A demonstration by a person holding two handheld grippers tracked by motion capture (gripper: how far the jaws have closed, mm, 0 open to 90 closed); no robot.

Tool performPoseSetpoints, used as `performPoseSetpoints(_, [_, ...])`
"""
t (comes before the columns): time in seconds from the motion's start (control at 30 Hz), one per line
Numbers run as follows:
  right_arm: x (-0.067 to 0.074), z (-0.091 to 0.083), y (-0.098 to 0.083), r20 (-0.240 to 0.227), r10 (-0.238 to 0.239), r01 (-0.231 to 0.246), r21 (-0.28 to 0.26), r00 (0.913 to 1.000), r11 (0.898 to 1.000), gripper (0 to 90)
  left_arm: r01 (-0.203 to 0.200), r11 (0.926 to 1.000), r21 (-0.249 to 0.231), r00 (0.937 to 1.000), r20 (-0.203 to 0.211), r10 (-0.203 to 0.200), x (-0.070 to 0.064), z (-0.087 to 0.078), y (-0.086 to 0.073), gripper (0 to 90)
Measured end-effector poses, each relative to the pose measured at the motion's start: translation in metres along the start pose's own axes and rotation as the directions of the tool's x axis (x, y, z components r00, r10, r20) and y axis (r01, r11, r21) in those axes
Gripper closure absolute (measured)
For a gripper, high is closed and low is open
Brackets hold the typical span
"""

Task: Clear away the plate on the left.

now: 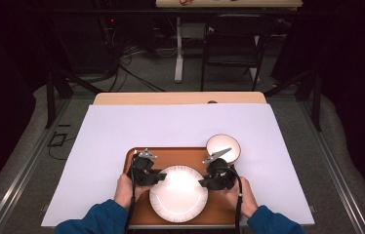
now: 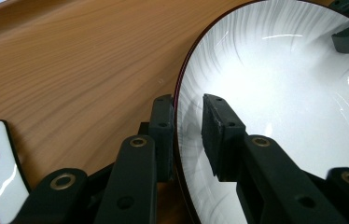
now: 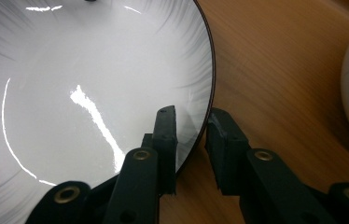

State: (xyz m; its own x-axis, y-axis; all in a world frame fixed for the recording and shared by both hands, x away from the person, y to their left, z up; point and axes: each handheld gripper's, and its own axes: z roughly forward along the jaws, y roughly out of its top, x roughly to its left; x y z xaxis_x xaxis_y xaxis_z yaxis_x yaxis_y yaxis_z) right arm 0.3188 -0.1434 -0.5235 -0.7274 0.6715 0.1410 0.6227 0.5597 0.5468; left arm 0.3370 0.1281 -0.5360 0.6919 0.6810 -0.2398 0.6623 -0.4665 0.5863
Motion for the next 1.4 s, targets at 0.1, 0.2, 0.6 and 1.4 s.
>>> performPoseSetpoints(0.1, [0.002, -0.001, -0.001, 0.003, -0.005, 0.005, 0.007, 1.0, 1.0, 73.6, -0.008, 1.0, 0.003, 1.0, 0.001, 0.008, -0.001, 0.0, 0.0, 74.0])
performPoseSetpoints(0.2, [0.002, -0.001, -0.001, 0.002, -0.008, 0.008, 0.008, 1.0, 1.0, 73.5, -0.009, 0.9999, 0.008, 1.0, 0.003, 0.009, -0.001, -0.001, -0.001, 74.1])
performPoseSetpoints(0.6, [0.006, 0.0, -0.001, -0.01, -0.021, 0.021, 0.016, 0.9997, 1.0, 73.2, -0.021, 0.9995, 0.025, 0.9998, 0.003, 0.021, -0.003, -0.004, -0.004, 74.5])
performPoseSetpoints(1.4, [0.001, -0.014, -0.004, 0.015, -0.058, 0.058, -0.04, 0.9982, 0.997, 27.2, -0.111, 0.9938, 0.003, 0.9934, -0.029, 0.111, -0.005, -0.026, -0.001, 35.5])
